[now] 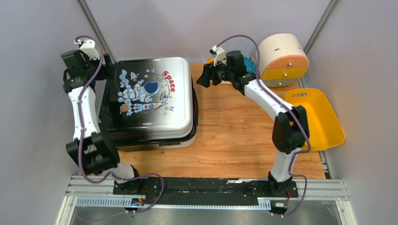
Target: Open, take out, and arrange the luggage
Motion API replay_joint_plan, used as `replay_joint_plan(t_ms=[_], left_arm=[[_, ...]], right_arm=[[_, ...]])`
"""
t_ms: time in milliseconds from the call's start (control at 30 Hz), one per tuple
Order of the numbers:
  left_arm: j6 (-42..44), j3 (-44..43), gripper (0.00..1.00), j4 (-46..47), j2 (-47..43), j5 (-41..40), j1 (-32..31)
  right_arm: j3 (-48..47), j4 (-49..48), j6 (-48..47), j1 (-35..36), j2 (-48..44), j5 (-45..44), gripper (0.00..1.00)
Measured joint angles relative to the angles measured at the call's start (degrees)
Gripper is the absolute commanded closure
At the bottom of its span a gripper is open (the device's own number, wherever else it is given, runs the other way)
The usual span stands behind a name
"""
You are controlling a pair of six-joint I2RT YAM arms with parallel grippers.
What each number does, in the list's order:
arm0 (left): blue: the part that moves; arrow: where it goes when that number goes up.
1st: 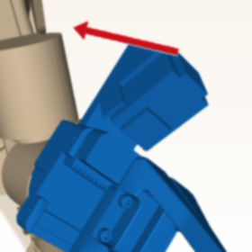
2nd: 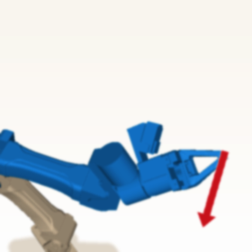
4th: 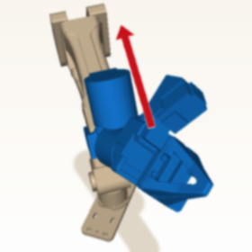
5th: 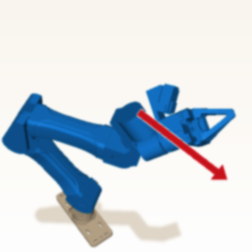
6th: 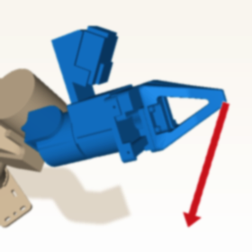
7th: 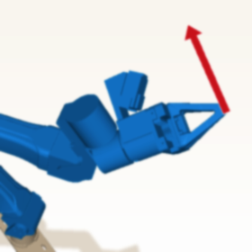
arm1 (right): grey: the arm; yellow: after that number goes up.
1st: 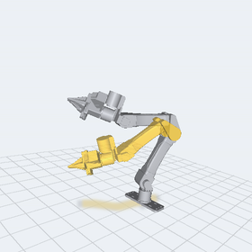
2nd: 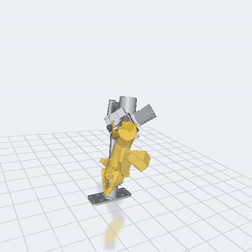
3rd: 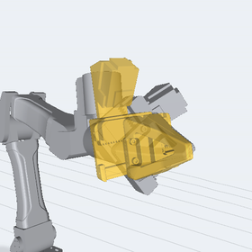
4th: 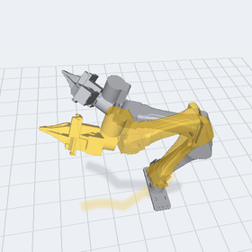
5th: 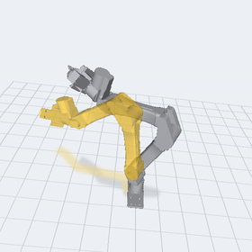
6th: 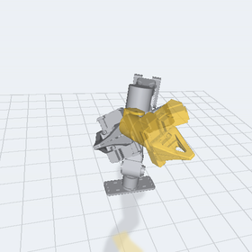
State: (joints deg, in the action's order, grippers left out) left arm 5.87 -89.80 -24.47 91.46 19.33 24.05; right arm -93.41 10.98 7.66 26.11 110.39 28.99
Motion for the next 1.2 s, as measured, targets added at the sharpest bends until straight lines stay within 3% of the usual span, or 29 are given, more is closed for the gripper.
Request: replay_joint_plan(t_ms=[233,367,567,800,967,1200], left_arm=[[2.4,10.8,0.18,-14.3,-26.7,1.6,0.2],[2.1,17.3,0.22,-23.4,-35.3,1.7,0.4],[3.7,20.2,0.28,-36.9,-39.4,1.1,0.4],[12.2,18.4,0.36,-48.4,-44.6,-3.3,0.4],[16.0,25.7,0.34,-51.0,-49.2,-7.5,0.4],[16.5,36.7,0.31,-48.5,-47.5,-9.5,0.4]], right_arm=[[11.3,6.6,-4.8,1.8,-17.8,5.0,0.32],[19.7,12.4,-9.8,4.1,-22.2,6.3,0.33],[29.0,21.8,-18.9,9.2,-26.0,7.7,0.35],[29.8,24.9,-24.5,13.6,-29.7,8.6,0.33],[31.7,20.1,-23.7,15.6,-29.6,7.4,0.31],[33.7,7.0,-21.0,20.3,-23.9,4.2,0.31]])
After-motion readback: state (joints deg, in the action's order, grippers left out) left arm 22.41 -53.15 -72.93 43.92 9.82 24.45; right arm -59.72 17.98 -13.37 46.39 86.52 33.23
